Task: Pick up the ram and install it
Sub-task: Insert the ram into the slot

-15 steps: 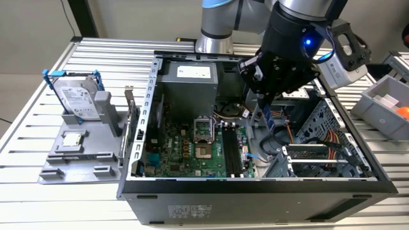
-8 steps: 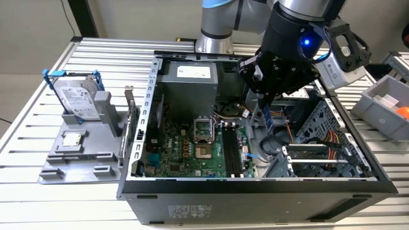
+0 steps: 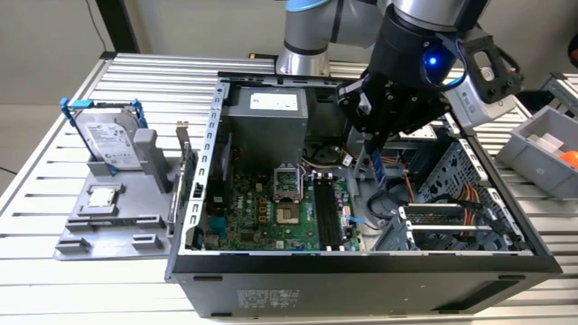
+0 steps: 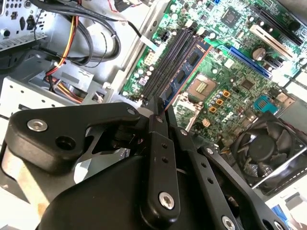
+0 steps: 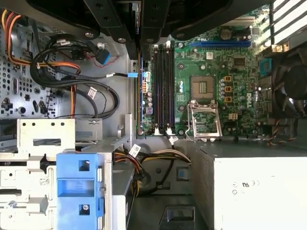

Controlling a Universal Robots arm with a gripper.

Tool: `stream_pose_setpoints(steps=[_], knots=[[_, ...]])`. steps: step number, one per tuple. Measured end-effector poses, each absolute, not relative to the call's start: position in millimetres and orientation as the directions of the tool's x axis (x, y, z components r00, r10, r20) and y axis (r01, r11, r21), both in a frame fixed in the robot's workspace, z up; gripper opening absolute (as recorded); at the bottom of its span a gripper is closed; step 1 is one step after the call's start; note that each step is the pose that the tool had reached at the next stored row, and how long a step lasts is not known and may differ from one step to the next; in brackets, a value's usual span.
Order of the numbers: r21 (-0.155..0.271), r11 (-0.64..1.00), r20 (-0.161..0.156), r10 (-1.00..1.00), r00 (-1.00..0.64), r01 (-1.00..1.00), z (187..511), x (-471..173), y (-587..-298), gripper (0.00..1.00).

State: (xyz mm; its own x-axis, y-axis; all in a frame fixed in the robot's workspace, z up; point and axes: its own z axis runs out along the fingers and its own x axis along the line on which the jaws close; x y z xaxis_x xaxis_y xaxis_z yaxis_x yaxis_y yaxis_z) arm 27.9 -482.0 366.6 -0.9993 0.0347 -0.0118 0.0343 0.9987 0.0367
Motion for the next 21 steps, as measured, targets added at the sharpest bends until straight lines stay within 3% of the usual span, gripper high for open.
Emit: stream_pose_setpoints(steps=[21], knots=[[0.037,0.999,-0.013,0.039,-0.999,0.038,358.9,23.3,-475.9,0.0]])
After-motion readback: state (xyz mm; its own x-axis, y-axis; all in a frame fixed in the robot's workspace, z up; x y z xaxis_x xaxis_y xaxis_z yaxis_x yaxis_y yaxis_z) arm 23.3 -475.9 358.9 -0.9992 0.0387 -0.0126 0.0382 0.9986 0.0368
